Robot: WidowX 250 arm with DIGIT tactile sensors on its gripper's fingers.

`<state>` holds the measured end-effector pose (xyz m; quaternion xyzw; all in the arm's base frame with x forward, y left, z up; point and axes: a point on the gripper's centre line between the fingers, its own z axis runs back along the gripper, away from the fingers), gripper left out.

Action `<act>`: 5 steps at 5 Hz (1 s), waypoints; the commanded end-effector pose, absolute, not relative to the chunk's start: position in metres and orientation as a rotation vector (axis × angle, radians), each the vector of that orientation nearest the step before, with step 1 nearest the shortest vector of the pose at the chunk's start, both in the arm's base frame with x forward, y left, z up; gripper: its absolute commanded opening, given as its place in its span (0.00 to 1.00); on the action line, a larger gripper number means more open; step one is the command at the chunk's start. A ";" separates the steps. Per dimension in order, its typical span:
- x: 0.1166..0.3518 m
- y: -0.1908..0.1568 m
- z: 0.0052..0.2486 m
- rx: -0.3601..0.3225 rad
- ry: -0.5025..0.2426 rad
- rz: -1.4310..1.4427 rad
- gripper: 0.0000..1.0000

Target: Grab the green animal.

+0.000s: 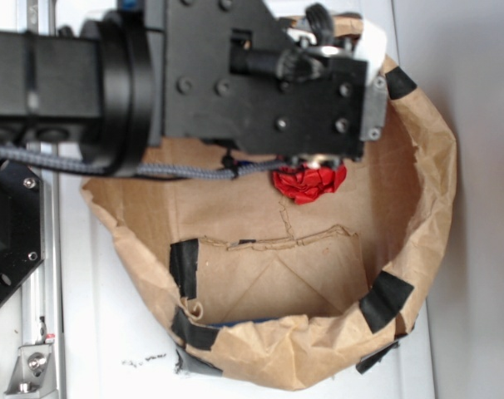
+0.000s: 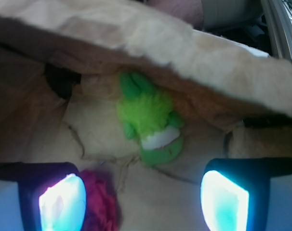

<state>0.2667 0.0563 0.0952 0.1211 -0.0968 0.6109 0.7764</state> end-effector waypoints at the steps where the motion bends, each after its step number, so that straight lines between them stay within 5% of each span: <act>1: 0.246 0.072 0.093 0.288 -0.258 1.357 1.00; 2: 0.221 0.063 0.081 0.289 -0.263 1.360 1.00; 5: 0.221 0.063 0.081 0.289 -0.263 1.360 1.00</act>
